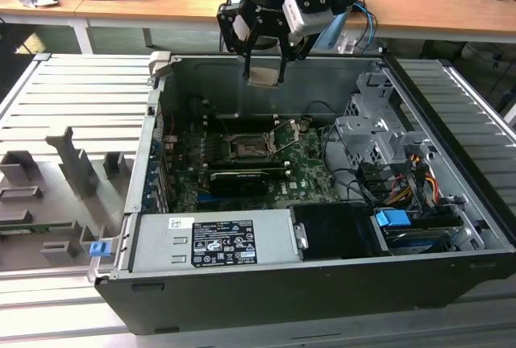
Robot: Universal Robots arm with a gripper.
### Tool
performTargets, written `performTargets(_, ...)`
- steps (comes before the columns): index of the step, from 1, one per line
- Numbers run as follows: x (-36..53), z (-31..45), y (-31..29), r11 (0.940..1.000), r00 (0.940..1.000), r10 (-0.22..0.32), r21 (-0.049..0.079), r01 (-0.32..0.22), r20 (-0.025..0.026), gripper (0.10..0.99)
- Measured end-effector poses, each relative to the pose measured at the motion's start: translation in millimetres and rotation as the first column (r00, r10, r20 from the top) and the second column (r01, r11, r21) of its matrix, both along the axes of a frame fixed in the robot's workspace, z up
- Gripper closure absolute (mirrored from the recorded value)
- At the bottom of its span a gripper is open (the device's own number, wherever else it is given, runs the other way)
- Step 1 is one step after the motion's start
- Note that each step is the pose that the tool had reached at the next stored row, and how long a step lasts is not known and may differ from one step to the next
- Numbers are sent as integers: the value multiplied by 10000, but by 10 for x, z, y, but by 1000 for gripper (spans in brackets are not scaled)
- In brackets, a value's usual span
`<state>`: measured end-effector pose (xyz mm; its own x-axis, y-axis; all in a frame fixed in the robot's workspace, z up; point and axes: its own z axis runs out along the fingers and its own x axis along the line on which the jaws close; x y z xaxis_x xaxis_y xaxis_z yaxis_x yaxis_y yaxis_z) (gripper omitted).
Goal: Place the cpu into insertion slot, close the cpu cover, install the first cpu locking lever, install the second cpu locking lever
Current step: 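Place the cpu into insertion slot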
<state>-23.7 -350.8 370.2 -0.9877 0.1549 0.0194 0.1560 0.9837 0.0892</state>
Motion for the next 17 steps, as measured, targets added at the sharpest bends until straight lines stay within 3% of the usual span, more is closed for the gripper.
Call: performTargets(17, 0, -18, 0, 9984, 9984, -564, 2, 564, 1, 549)
